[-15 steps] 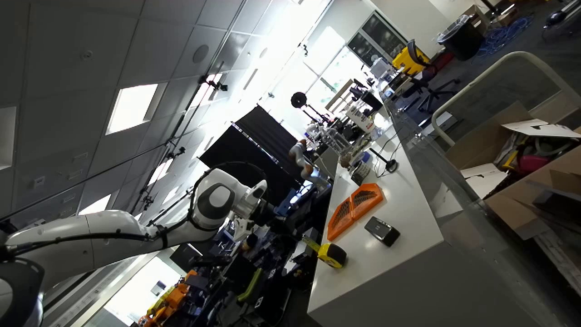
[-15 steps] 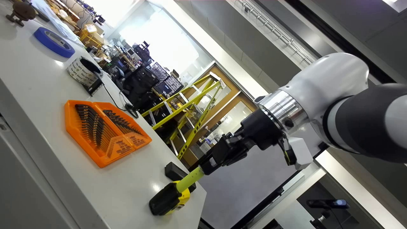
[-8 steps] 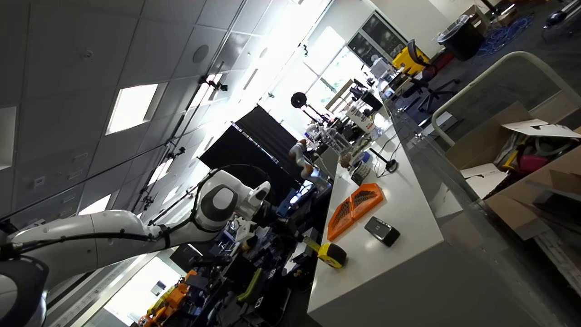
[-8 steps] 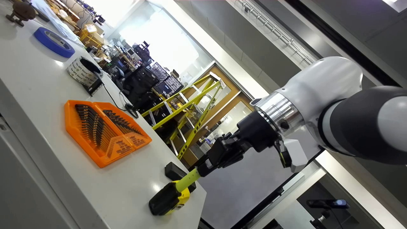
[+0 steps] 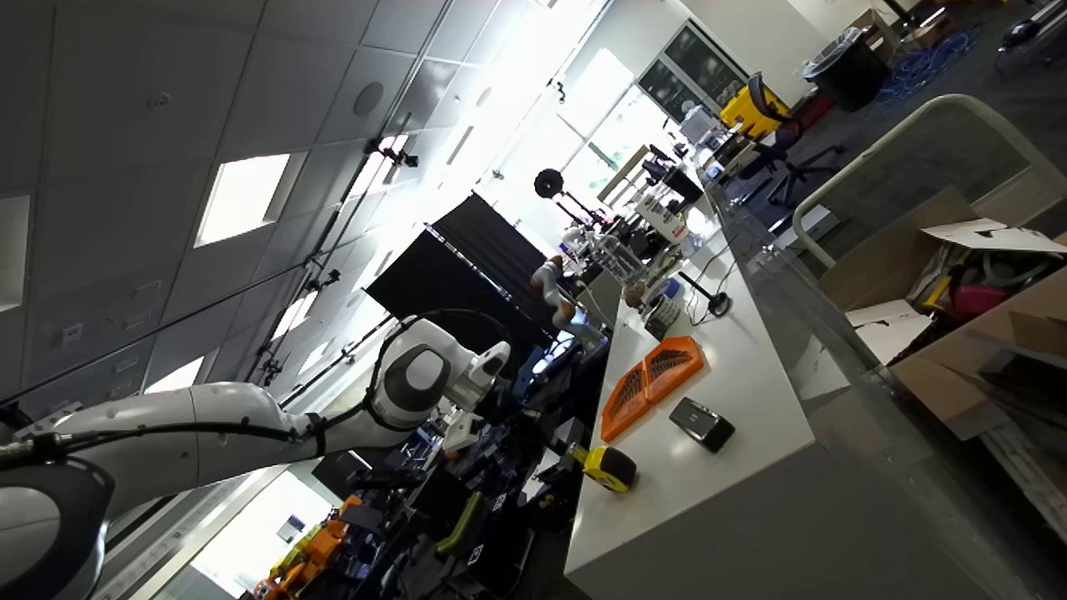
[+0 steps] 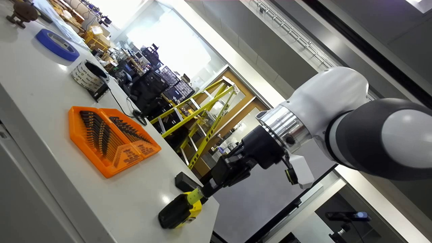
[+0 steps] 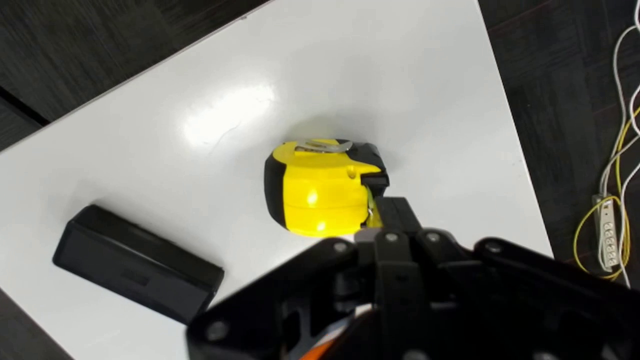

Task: Push the measuring tape inside

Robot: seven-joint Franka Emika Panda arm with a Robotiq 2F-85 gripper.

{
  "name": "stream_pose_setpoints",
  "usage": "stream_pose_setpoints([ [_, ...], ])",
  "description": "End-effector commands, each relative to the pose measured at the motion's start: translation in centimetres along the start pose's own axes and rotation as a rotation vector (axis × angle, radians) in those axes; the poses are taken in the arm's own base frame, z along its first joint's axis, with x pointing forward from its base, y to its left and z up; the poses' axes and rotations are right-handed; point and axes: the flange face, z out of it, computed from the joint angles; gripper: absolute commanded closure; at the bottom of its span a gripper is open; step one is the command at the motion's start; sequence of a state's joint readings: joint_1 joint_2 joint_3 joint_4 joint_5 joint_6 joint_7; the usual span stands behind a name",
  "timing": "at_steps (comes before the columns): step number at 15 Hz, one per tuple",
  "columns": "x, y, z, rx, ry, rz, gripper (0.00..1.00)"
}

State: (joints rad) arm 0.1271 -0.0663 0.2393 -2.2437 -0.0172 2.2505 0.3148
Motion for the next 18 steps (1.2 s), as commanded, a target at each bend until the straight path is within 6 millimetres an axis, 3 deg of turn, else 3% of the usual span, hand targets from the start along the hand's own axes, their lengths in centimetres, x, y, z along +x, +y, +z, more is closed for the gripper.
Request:
stream_pose_setpoints([
  [1, 0.2, 0.0, 0.9, 0.018, -0.001, 0.014, 1.00],
  [18, 0.5, 0.2, 4.4, 0.016, -0.049, 0.022, 1.00],
])
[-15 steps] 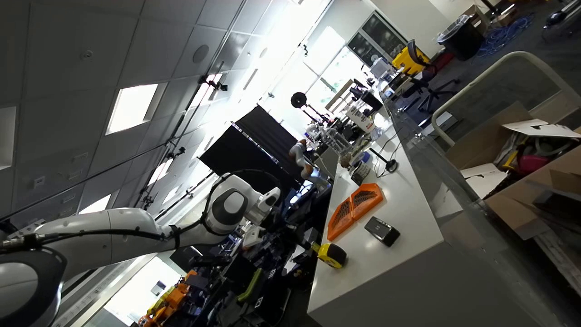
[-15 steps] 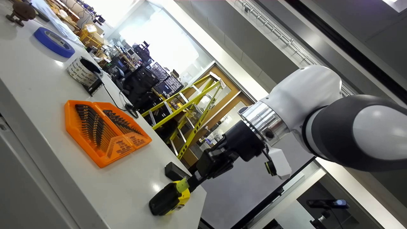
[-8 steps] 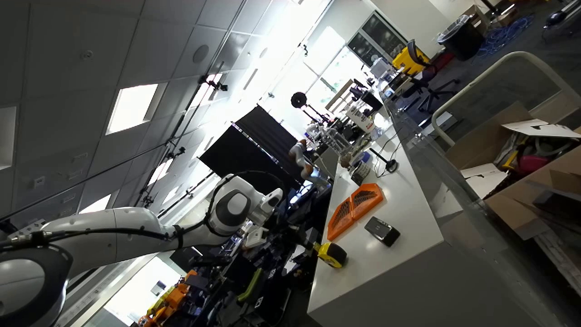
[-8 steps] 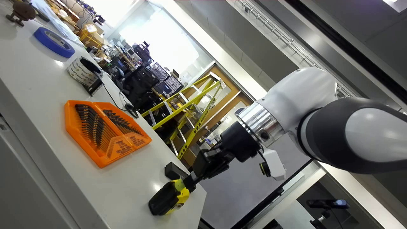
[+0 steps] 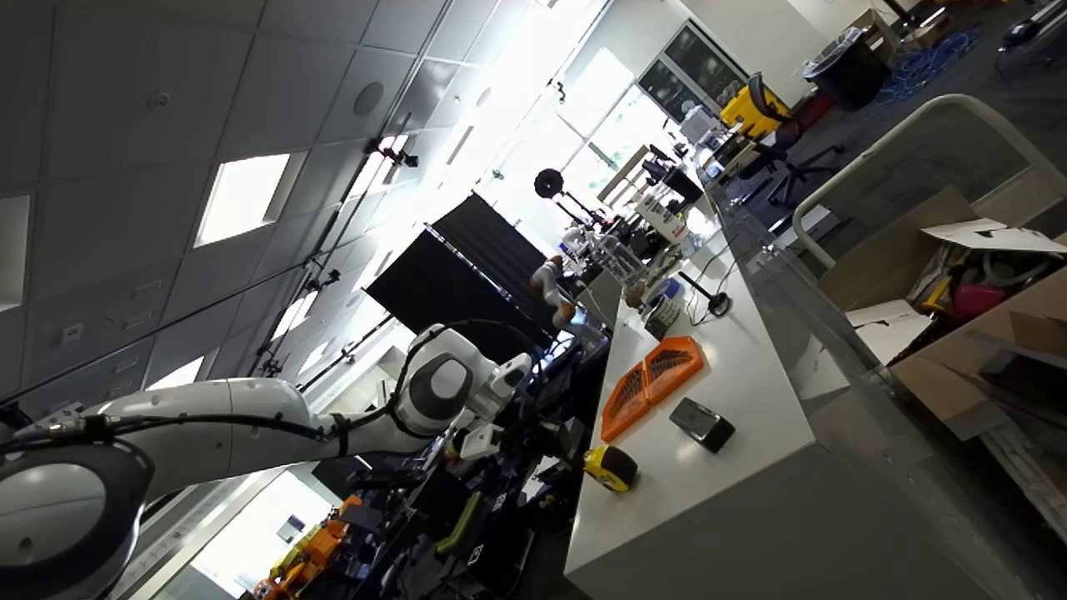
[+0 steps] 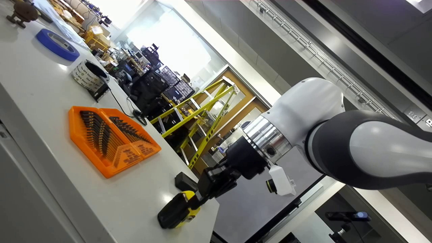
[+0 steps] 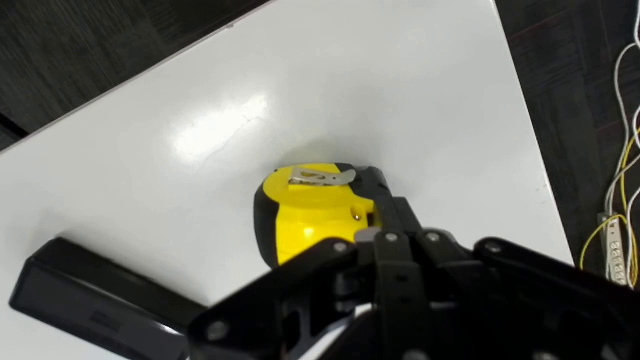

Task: Push the measuring tape inside

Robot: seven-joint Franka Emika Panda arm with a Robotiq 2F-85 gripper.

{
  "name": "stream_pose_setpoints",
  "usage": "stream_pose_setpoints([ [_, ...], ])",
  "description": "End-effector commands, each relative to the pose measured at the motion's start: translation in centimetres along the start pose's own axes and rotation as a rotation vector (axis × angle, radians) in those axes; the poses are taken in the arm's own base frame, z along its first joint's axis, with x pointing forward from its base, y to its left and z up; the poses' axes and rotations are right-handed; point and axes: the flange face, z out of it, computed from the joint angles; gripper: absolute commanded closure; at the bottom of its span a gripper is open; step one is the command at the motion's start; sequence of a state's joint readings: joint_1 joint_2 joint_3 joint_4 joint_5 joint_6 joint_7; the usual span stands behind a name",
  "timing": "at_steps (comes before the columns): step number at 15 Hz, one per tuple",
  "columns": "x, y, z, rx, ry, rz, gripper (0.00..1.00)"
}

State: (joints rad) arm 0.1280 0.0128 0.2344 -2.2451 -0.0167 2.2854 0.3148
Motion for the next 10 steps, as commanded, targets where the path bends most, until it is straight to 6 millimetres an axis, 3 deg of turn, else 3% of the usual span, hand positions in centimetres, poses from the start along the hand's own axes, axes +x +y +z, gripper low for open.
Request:
stream_pose_setpoints([
  [1, 0.1, 0.1, 0.5, 0.010, 0.001, 0.018, 1.00],
  [5, -0.6, 0.0, -2.6, 0.003, 0.048, 0.027, 1.00],
  [10, -2.8, 0.1, -9.0, 0.005, 0.102, 0.026, 1.00],
])
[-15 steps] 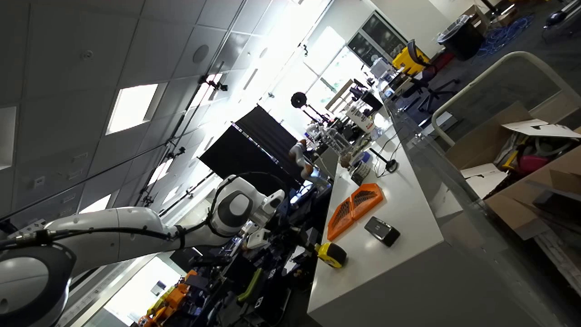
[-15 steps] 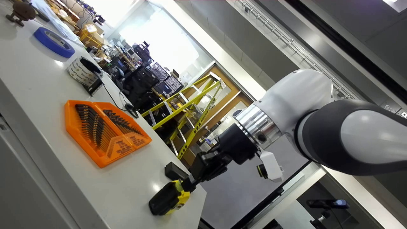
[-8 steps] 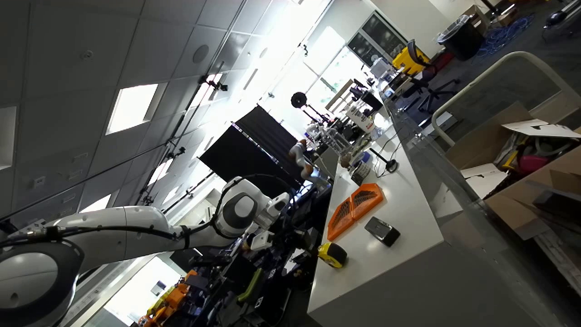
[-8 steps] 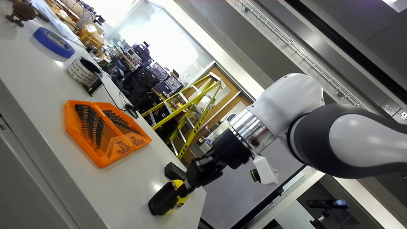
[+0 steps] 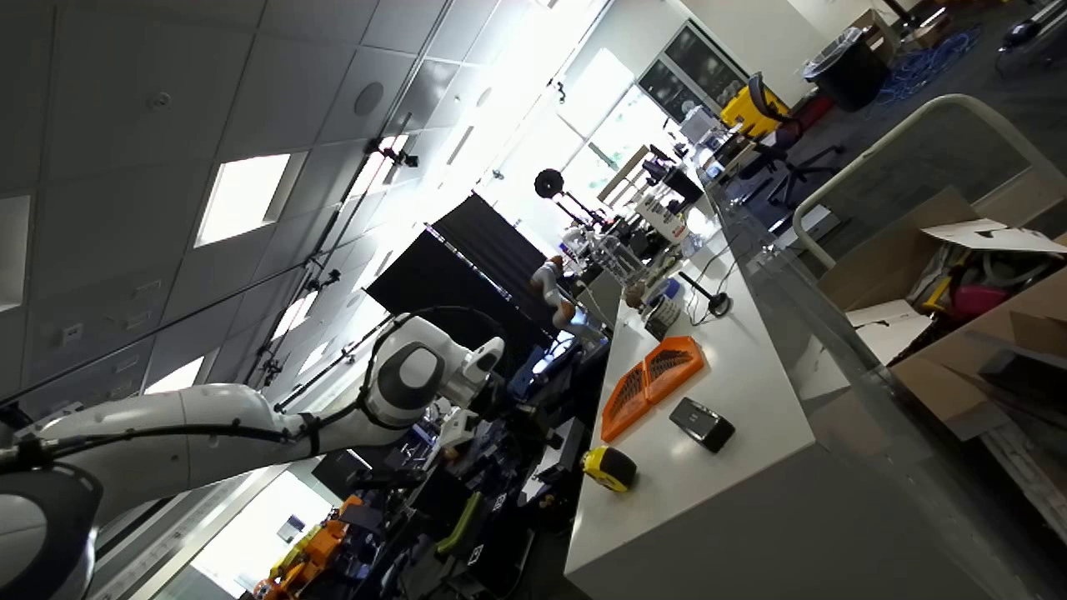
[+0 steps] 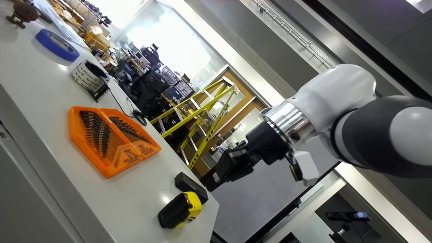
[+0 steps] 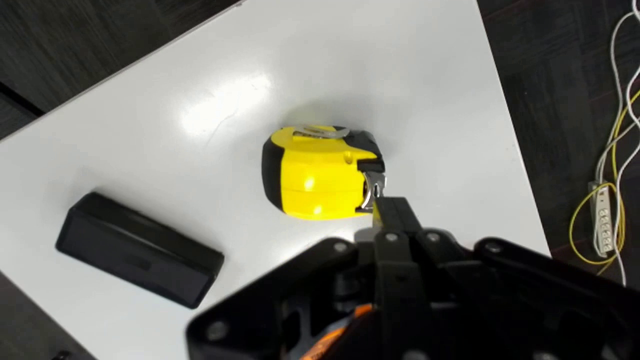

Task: Push the measuring tape inside

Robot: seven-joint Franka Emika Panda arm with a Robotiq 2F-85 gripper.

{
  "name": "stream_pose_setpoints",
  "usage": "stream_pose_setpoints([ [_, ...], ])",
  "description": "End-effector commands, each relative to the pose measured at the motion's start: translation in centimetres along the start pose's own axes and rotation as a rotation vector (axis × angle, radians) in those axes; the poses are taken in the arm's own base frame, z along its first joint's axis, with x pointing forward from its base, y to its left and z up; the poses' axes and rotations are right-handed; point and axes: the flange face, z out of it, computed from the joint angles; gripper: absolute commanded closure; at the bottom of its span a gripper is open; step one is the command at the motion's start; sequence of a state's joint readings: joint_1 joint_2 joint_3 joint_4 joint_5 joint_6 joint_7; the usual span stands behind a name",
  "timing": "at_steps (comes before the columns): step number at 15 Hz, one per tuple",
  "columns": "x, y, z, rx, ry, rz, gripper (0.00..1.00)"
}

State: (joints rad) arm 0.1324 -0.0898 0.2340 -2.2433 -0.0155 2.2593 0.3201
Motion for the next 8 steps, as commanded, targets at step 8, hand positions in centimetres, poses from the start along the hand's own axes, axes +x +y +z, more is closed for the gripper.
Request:
stream_pose_setpoints([
  [8, -3.3, -0.1, -8.8, -0.001, 0.059, 0.010, 1.00],
])
